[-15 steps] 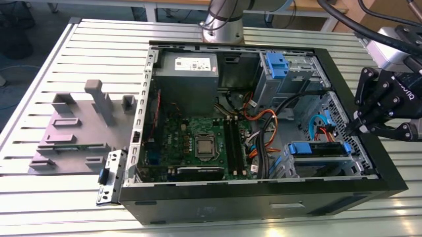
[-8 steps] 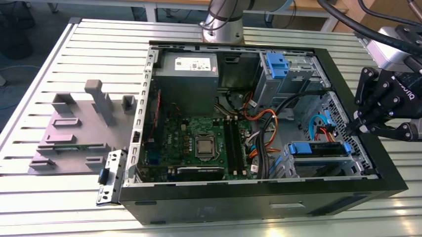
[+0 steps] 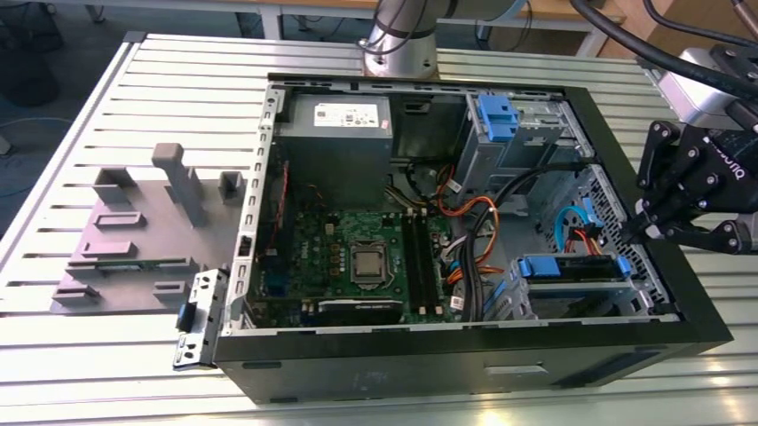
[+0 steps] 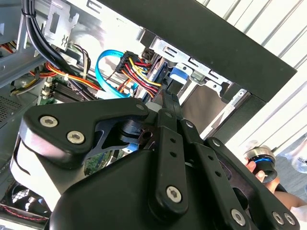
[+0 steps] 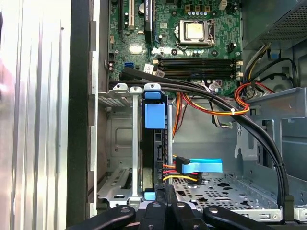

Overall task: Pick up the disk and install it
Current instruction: 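Insert the second disk wire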

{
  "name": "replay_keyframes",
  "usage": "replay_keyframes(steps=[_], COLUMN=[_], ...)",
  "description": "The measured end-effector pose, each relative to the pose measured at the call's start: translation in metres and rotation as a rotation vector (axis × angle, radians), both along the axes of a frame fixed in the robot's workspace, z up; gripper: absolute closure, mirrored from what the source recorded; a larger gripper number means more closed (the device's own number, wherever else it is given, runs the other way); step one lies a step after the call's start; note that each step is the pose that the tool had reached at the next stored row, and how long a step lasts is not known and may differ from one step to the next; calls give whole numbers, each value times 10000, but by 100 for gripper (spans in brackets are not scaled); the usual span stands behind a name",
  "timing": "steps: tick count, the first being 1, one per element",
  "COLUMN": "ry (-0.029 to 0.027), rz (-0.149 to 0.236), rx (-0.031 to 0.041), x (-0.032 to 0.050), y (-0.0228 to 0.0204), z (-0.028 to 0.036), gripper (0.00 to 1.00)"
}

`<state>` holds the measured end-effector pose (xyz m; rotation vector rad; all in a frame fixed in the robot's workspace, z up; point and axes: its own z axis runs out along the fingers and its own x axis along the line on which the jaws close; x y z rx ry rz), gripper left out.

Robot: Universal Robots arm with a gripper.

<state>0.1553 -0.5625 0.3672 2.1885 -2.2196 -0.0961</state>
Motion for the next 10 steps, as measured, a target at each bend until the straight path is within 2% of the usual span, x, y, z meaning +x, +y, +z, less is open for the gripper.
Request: replay_keyframes(steps=[1, 2, 4, 7, 8, 9, 10], ry=[0, 0, 0, 0, 0, 0, 0], rz=[0, 0, 0, 0, 0, 0, 0], rx=[0, 0, 0, 0, 0, 0, -1], x=[0, 0, 0, 0, 0, 0, 0], y=[0, 0, 0, 0, 0, 0, 0], z=[0, 0, 0, 0, 1, 1, 1], gripper=[89, 83, 83, 65, 65, 59, 59])
